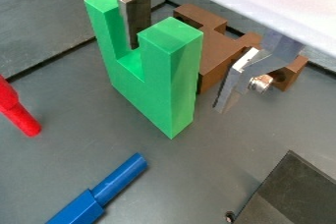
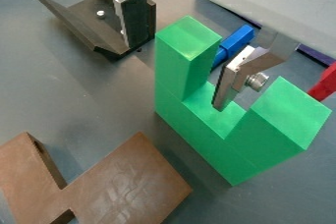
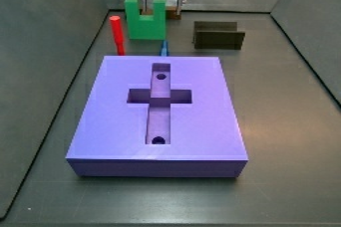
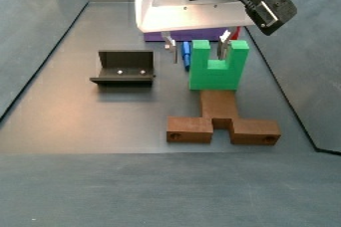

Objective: Pick up the green object. Move up. Move to above the board. Insert the green object.
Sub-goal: Pick up the green object.

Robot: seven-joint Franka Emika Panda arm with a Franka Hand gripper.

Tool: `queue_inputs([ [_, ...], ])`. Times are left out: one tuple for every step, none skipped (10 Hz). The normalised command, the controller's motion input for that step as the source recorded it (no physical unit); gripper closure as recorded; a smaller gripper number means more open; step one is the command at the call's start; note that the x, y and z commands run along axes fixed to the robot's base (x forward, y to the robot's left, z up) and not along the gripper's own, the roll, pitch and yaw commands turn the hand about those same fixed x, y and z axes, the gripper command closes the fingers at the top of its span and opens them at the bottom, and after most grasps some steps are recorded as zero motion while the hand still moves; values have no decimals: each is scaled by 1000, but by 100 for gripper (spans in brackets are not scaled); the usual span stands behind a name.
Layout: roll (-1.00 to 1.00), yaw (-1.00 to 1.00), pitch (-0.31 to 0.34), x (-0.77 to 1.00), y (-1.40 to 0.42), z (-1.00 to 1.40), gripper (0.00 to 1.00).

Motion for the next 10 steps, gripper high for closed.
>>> queue_inputs([
  [0,0,50,111,-3,-131,0],
  [0,0,33,37,0,-131,0],
  [-10,0,34,20,0,-126,0],
  [0,0,0,0,0,0,0],
  [0,0,0,0,0,0,100],
  [0,0,0,0,0,0,100],
  [0,0,0,0,0,0,100],
  [0,0,0,0,0,0,100],
  [0,0,0,0,0,0,100],
  [0,0,0,0,0,0,100],
])
